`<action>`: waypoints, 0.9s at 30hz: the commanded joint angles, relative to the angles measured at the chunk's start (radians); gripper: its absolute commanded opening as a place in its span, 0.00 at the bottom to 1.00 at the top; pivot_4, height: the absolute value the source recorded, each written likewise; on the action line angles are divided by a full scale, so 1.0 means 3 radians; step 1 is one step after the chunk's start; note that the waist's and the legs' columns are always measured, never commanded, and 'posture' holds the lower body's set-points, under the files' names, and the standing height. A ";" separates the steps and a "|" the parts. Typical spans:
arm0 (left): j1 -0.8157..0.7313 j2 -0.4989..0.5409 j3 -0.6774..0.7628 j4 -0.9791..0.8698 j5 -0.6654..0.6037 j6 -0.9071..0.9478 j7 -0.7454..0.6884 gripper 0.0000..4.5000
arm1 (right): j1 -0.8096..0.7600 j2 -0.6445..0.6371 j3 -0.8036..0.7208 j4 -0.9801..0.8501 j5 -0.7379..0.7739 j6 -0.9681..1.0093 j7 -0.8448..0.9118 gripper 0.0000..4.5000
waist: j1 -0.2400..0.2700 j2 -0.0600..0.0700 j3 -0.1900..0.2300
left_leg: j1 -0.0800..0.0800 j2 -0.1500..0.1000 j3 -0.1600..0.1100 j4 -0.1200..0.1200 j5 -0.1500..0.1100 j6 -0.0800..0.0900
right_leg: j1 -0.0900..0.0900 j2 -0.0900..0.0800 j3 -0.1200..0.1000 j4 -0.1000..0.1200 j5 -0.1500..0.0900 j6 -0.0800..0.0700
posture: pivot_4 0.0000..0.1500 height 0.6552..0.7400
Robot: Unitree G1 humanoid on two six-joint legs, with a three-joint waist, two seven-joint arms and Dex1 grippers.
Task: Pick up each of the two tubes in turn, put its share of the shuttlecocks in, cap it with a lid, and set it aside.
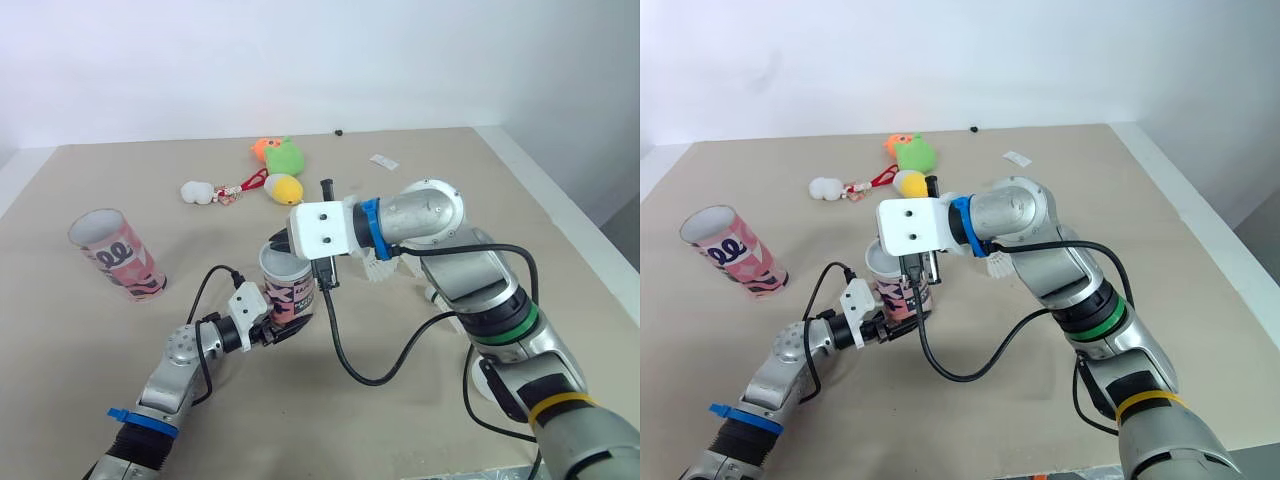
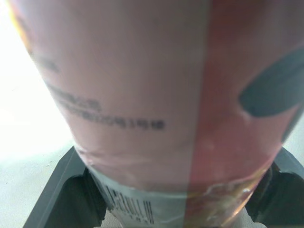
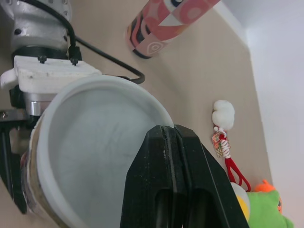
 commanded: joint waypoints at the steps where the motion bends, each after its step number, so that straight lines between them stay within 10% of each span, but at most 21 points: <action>1: 0.0072 0.0050 -0.0061 0.0224 0.0120 0.0104 0.0015 0.66 | 0.0115 0.0075 0.0199 0.0020 -0.0030 -0.0192 -0.0048 0.02 | 0.0000 0.0001 0.0000 | 0.0001 0.0000 0.0000 0.0000 0.0000 0.0000 | 0.0000 0.0002 0.0000 0.0000 0.0000 0.0000 | 1.00 1.00; 27: 0.0074 0.0049 -0.0059 0.0257 0.0132 0.0073 -0.0003 0.66 | 0.0282 0.0257 0.0006 0.0200 0.0049 -0.0759 -0.0282 0.02 | -0.0010 0.0006 -0.0011 | 0.0031 0.0002 -0.0002 -0.0034 0.0001 0.0001 | 0.0000 0.0009 -0.0003 -0.0002 -0.0001 -0.0007 | 1.00 1.00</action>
